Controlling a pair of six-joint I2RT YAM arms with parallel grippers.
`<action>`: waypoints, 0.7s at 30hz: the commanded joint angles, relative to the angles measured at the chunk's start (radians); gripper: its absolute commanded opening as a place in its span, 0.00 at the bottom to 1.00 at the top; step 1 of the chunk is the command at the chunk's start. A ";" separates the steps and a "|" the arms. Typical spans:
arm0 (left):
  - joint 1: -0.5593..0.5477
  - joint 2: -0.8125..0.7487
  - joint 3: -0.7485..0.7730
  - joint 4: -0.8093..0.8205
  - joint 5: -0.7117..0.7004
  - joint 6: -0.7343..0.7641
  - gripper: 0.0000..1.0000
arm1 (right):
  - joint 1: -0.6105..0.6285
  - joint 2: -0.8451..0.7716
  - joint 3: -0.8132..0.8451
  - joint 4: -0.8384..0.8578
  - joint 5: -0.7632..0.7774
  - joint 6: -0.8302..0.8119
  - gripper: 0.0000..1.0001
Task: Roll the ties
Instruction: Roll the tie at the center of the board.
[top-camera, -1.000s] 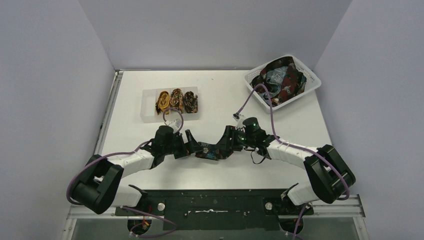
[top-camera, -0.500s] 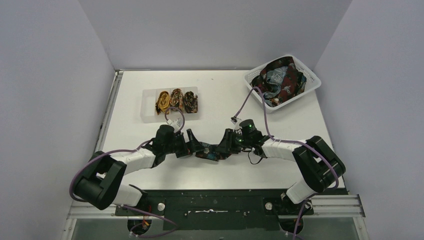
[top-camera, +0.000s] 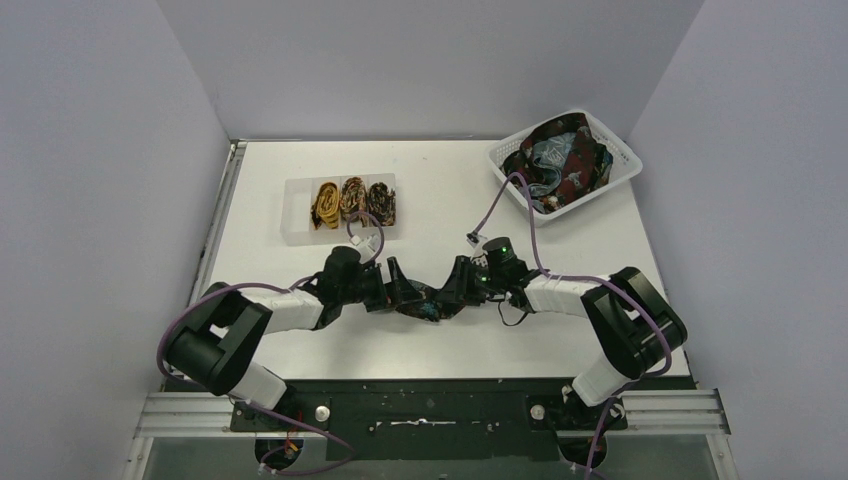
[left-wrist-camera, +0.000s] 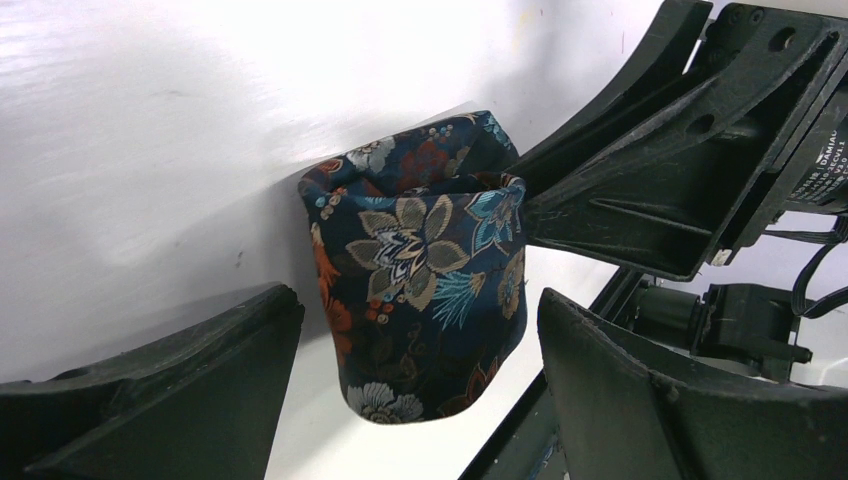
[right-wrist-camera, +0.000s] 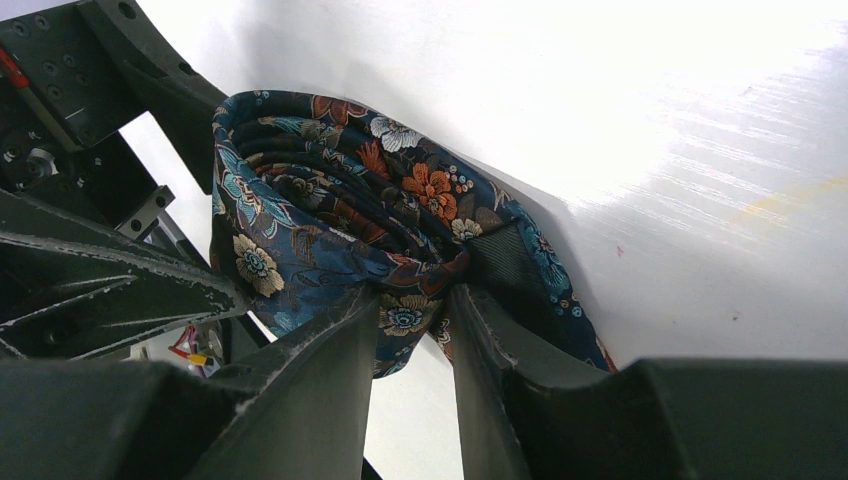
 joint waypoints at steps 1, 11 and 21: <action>-0.017 0.044 0.037 0.075 0.029 -0.007 0.86 | -0.010 0.010 -0.015 0.029 0.008 -0.024 0.33; -0.049 0.055 0.031 0.055 -0.003 -0.068 0.79 | -0.016 0.016 -0.027 0.030 0.007 -0.026 0.33; -0.076 0.043 0.103 -0.092 -0.070 -0.012 0.58 | -0.016 0.014 -0.029 0.032 0.004 -0.021 0.33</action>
